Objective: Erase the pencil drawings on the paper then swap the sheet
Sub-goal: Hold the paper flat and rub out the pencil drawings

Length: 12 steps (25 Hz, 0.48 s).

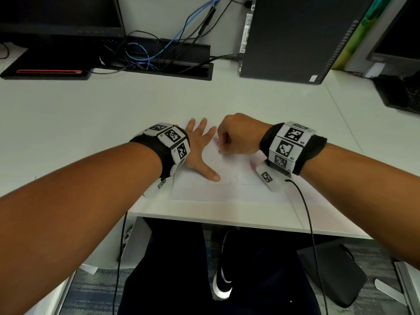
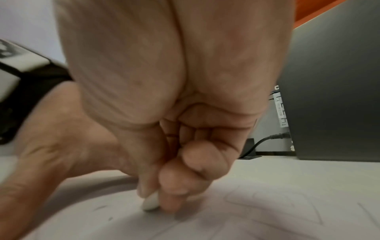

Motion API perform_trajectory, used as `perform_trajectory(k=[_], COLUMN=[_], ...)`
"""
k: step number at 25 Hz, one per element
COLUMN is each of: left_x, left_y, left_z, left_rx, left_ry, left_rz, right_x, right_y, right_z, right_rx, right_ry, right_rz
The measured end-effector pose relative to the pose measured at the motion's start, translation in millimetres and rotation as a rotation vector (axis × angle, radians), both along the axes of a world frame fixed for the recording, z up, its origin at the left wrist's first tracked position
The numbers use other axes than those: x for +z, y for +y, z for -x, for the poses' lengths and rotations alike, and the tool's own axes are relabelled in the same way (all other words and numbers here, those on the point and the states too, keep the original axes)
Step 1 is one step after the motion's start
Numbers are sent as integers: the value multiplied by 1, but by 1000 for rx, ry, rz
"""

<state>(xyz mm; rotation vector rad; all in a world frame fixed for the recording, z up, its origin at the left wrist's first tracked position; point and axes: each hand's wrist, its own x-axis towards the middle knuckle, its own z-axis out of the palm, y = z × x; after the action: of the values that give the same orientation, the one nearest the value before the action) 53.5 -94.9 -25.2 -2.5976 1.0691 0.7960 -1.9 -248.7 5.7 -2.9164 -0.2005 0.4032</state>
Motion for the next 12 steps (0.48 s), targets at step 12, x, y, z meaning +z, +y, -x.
perform_trajectory(k=[12], left_x=[3], left_y=[20], left_z=[9], left_rx=[-68], left_ry=[50], left_rz=[-62], right_x=[-2], right_y=[0], right_z=[8], right_rx=[-46], right_ry=[6], right_rz=[-100])
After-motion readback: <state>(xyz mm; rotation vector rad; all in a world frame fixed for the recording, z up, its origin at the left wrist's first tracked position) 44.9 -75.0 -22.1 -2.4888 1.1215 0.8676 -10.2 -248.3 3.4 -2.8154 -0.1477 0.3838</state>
